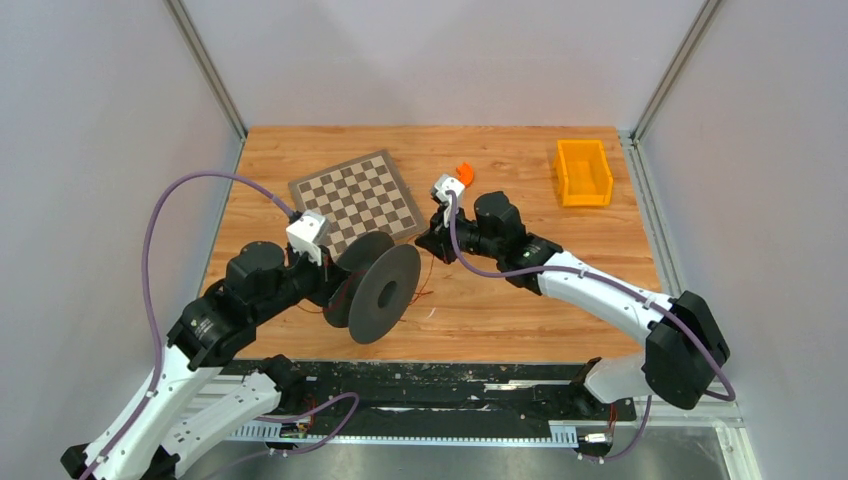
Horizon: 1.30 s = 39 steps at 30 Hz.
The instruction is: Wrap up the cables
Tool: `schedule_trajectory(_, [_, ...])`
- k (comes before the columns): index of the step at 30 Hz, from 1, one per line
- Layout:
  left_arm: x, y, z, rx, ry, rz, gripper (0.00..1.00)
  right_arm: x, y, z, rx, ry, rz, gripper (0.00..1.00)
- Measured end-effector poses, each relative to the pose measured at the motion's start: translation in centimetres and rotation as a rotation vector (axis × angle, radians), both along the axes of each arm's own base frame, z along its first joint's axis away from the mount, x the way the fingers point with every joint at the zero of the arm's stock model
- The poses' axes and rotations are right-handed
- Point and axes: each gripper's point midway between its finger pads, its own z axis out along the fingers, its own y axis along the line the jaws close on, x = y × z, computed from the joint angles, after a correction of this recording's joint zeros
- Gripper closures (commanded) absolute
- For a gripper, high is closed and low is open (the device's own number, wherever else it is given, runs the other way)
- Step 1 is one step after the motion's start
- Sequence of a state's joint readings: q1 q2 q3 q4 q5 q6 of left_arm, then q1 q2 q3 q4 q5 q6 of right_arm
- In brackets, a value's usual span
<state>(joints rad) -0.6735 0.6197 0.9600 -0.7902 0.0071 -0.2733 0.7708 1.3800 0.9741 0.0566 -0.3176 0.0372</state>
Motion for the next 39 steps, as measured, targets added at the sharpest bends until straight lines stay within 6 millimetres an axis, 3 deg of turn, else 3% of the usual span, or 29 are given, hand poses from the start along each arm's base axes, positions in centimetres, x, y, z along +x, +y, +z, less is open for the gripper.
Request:
schedule_trajectory(4, [0.1,-0.2,1.0,-0.034,-0.013,0.010,1.00,-0.8,-0.2,-0.2,0.004,0.008,0.023,0.98])
schedule_trajectory(9, [0.8,0.1,0.4,-0.011,-0.003,0.050,1.00,-1.4,-0.6,2.1,0.047,-0.035,0.031,0.99])
schedule_trajectory(18, [2.6,1.0,-2.3,0.090,0.037,0.136,1.00,-0.9,-1.9,3.3,0.055,-0.093,-0.003,0.99])
schedule_trajectory(25, [4.0,0.7,-6.2,0.200,0.117,0.154,0.99,-0.6,-2.4,4.3,0.042,-0.158,-0.008,0.99])
schedule_trajectory(28, [4.3,0.4,-7.3,0.230,0.147,0.151,0.95,-0.3,-2.5,5.0,0.038,-0.184,-0.018,1.00])
schedule_trajectory(34, [4.7,-0.1,-7.8,0.221,0.154,0.145,0.78,0.1,-2.4,6.1,0.044,-0.205,-0.025,1.00])
schedule_trajectory(39, [5.2,-0.8,-7.2,0.185,0.128,0.141,0.75,0.6,-1.5,6.6,0.058,-0.190,-0.012,1.00])
